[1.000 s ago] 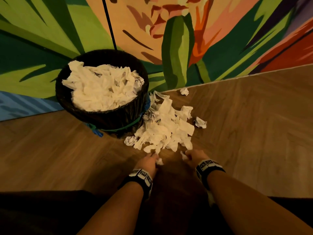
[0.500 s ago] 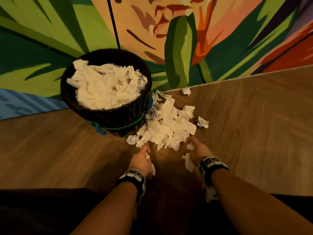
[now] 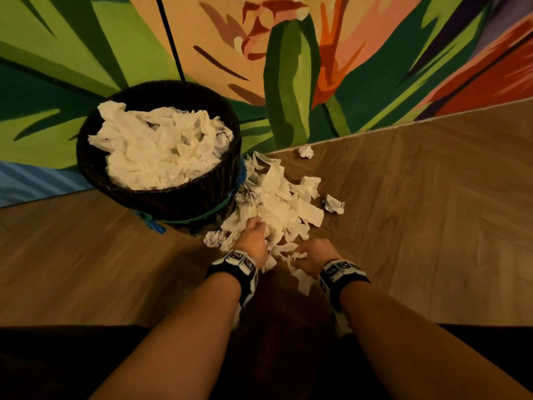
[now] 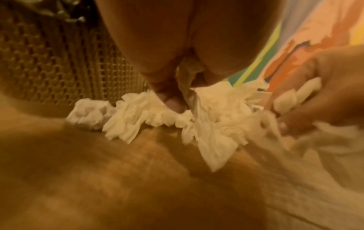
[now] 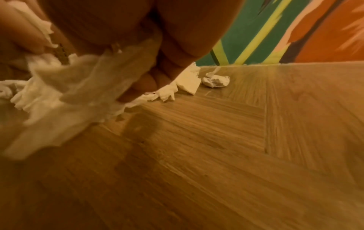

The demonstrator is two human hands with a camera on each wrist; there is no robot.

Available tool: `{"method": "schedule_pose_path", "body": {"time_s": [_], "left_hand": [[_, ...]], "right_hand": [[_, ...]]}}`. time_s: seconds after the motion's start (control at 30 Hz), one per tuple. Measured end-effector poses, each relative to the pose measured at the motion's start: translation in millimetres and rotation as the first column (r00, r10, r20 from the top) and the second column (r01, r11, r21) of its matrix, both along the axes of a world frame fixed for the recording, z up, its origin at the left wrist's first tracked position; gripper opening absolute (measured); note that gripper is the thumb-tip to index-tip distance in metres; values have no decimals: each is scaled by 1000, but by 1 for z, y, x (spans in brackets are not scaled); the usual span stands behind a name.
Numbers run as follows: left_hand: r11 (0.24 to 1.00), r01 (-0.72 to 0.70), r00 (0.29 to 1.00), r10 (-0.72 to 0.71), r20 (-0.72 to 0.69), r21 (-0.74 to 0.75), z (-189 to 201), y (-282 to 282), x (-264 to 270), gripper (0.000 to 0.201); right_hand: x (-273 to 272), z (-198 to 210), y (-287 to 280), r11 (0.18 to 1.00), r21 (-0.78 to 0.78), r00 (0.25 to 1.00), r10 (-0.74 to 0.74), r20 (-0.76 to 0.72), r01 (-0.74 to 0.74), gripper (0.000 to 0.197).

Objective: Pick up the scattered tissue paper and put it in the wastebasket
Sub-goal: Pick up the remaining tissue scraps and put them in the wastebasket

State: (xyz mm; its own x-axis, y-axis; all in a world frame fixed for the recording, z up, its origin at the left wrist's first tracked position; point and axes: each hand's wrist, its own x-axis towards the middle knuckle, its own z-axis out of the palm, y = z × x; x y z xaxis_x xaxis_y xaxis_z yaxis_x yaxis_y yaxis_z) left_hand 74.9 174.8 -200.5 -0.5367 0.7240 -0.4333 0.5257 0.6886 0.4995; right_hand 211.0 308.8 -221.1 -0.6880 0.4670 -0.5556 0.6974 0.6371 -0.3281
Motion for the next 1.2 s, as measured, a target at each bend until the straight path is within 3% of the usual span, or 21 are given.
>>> {"method": "schedule_pose_path", "body": {"time_s": [0.07,0.13,0.23,0.3,0.47,0.63,0.8,0.9,0.97,1.03,1.1,1.2], "left_hand": [[989,-135,991,134,23,65,-2,-5,2,50],[943,-276,961,273,40,186,1,-13,5,35],[867,-419,908,397,136,269,9,-24,4,22],[858,-429,903,397,165,284,16,-32,-2,26],[910,-327,945,317,83,254,34,-49,-15,28],[901,-198,980,177,91,386,61,-56,-10,35],[868,-263,958,183,221,422,98,-55,-15,28],[865,-158,984,98,148,477,136,-49,-16,20],[836,-133,989,80,122,533,167,-46,-17,27],[782,-185,979,96,178,594,205,-44,-23,36],[697,-242,962,80,261,675,247,-39,-38,38],[615,-178,977,203,64,768,301,-36,-87,38]], "right_hand": [[2,1,4,983,-66,984,-174,-42,171,36],[2,3,9,910,-172,910,-399,-113,378,42],[-2,14,18,693,-388,703,-697,-141,608,46],[-6,26,22,573,-460,581,-802,-142,678,42],[-17,55,25,609,-415,534,-793,-294,676,13],[-38,90,17,660,-465,438,-746,-502,591,30],[-67,133,1,711,-522,481,-703,-523,471,31],[-82,165,-11,737,-521,473,-676,-564,431,24],[-94,183,-17,670,-653,388,-740,-549,353,34],[-111,201,-14,655,-693,291,-755,-588,300,28],[-129,225,-13,715,-650,284,-699,-657,257,21],[-162,260,-16,783,-603,298,-618,-728,151,23]]}}
